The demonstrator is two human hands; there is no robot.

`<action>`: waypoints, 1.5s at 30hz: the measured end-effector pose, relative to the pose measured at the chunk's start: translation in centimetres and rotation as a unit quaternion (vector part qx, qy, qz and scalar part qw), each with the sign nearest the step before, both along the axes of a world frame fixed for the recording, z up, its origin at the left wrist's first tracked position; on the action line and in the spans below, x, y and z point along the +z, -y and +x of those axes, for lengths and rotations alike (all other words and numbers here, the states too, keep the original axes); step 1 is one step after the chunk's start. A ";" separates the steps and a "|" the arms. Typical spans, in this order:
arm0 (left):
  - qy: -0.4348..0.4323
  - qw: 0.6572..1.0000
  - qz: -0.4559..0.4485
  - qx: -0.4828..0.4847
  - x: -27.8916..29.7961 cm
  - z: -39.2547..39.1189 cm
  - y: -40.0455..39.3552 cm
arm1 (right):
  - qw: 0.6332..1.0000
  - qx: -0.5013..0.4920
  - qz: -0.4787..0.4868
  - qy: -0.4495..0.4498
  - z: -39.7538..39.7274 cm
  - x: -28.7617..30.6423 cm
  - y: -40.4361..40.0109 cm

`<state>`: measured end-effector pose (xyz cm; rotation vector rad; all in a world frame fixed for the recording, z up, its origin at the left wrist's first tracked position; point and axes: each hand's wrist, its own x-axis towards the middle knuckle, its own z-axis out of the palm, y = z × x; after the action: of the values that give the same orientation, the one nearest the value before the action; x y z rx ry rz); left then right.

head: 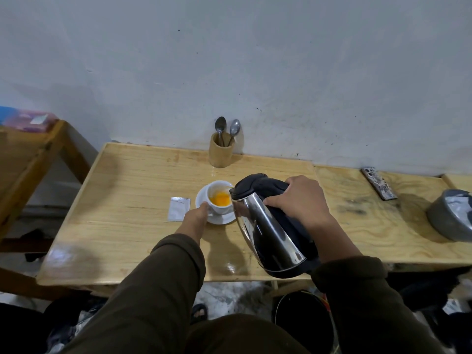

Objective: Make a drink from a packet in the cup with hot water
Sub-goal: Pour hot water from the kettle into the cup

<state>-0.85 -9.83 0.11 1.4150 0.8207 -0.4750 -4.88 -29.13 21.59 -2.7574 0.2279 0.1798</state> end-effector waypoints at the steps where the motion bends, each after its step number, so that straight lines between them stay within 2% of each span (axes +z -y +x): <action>1: 0.003 1.000 0.003 -0.004 0.0 0.0 0.0 | 1.000 0.000 0.000 0.000 0.0 0.0 0.0; 39: -0.006 1.000 0.003 0.026 1.5 -0.5 1.0 | 1.000 0.001 -0.015 -0.001 -0.5 0.2 0.8; 45: -0.003 1.000 0.013 0.027 1.6 -0.7 1.5 | 1.000 -0.006 0.018 0.015 -1.0 0.0 1.4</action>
<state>-1.50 -11.36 1.74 1.4119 0.8701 -0.4297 -5.89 -30.53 21.54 -2.7202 0.2324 0.1389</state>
